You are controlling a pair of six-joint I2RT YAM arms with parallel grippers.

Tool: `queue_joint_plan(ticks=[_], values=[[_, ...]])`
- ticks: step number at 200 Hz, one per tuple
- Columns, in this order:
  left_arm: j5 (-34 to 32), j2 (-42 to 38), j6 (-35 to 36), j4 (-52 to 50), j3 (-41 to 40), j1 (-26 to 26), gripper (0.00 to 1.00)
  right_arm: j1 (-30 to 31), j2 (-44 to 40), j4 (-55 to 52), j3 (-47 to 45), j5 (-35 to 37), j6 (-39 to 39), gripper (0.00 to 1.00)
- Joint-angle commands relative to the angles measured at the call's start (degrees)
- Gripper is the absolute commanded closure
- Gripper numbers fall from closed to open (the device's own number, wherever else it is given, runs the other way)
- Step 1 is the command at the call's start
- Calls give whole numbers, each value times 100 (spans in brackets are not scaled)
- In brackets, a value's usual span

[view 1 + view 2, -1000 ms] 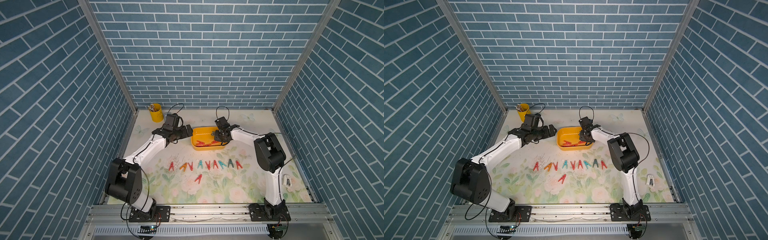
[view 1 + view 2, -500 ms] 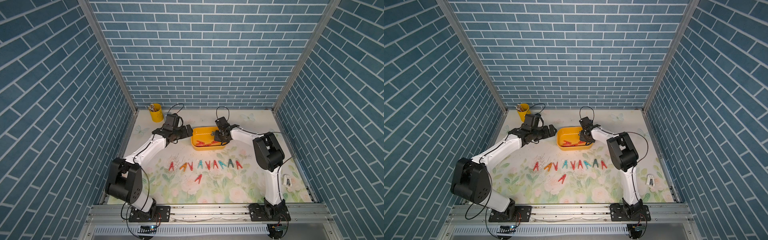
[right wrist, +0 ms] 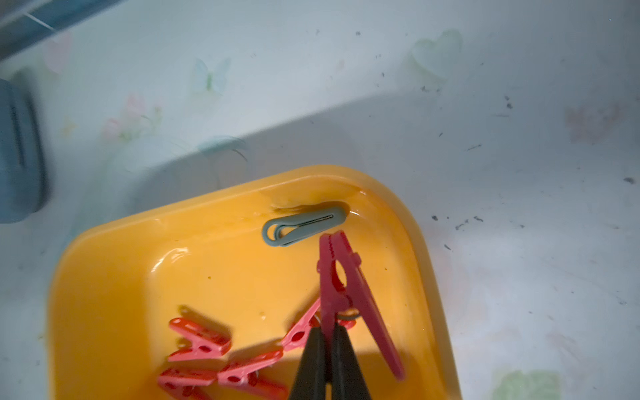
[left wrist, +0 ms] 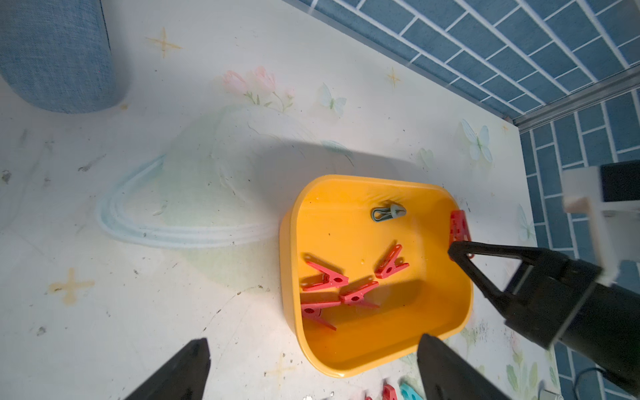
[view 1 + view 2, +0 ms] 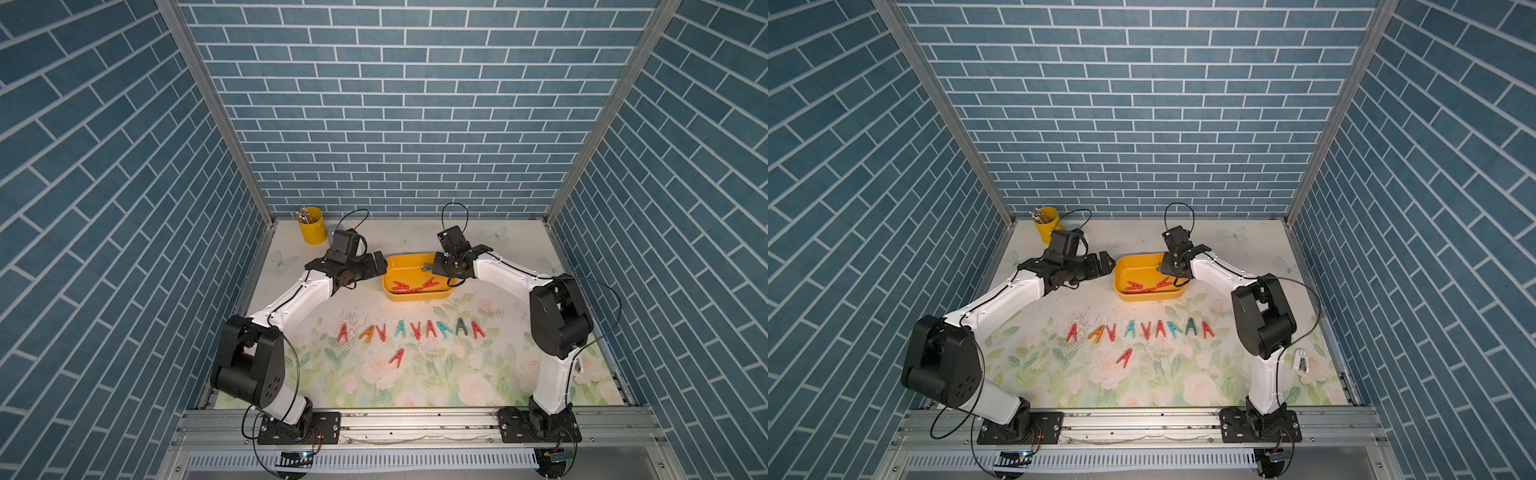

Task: Take the clothespins out of the storage box
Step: Pick up the clothespin from the storage box, then place the clothespin at the center of the board.

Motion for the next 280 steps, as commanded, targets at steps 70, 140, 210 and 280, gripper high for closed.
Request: queue_joint_plan(ticks=[70,140,210,280], values=[[-366,-323,-278,119,-177,-876,0,56,-2077,-135,-2220,176,-35,100],[-914,-604,-780,119,-385,-1639,0,178,-3523,-231,-3868,-192,-4,100],[-1243,-975,-906,-33,-599,-1853,0,1510,-3909,119,-4648,-289,1081,100],[-1367,-1481,-880,-255,-937,-1854,0,3013,-2794,614,-4183,-107,1930,100]])
